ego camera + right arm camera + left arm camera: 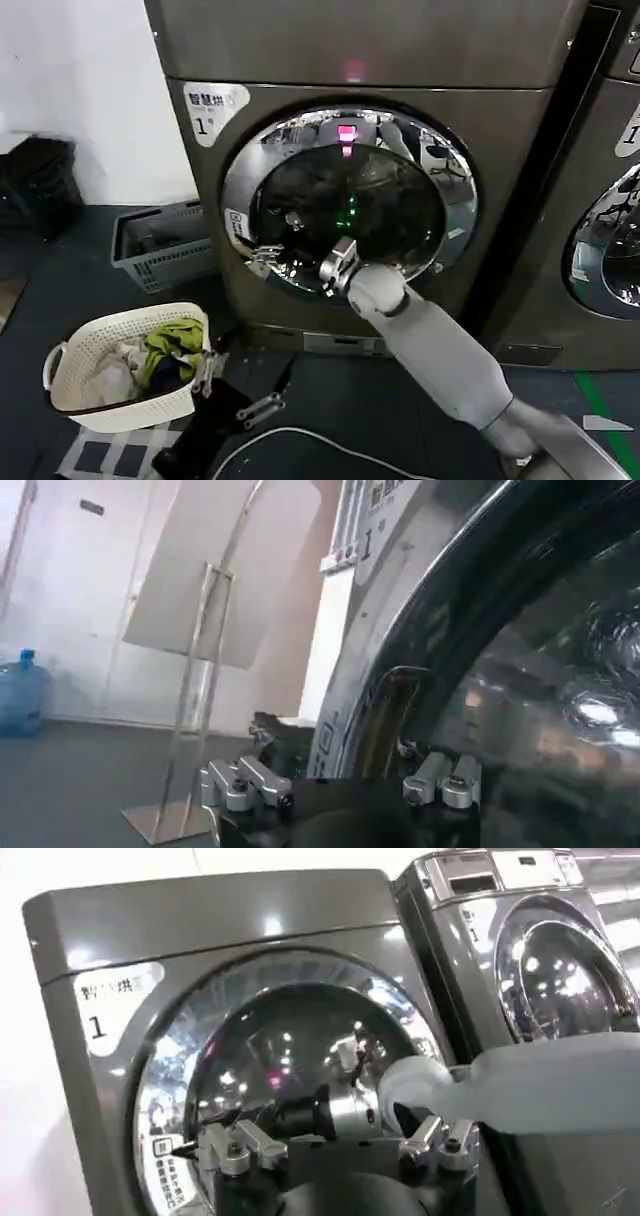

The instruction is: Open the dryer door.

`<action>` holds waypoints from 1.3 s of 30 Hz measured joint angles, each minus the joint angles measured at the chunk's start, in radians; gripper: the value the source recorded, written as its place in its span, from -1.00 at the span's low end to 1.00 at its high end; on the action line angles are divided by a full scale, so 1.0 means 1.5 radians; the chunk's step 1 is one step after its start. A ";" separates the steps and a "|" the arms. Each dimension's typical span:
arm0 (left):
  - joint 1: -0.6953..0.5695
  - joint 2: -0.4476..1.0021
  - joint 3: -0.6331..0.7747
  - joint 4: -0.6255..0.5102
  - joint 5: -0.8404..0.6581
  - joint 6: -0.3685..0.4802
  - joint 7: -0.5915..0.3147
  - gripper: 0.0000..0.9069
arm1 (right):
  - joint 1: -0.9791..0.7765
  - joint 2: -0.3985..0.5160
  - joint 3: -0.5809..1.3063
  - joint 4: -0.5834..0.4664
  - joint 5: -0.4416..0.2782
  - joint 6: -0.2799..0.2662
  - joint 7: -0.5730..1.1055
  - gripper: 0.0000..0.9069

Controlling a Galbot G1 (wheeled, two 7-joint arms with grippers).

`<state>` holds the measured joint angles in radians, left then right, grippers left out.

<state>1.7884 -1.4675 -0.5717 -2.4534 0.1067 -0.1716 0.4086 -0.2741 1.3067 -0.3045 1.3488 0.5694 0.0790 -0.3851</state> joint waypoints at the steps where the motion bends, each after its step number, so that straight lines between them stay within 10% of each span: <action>1: 0.002 0.000 0.000 -0.001 0.000 0.000 0.000 1.00 | 0.002 0.001 -0.002 -0.002 0.001 0.005 -0.008 1.00; 12: 0.014 -0.001 -0.038 -0.002 -0.006 -0.015 -0.009 1.00 | 0.020 -0.012 -0.018 -0.031 0.026 0.089 -0.132 1.00; 39: -0.045 0.011 -0.257 0.025 -0.145 0.035 -0.012 1.00 | -0.044 -0.143 0.022 0.098 0.173 0.100 -0.449 1.00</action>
<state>1.7204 -1.4512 -0.9570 -2.4157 -0.1104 -0.1192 0.3903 -0.3407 1.0917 -0.2720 1.4963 0.8293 0.2292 -1.0593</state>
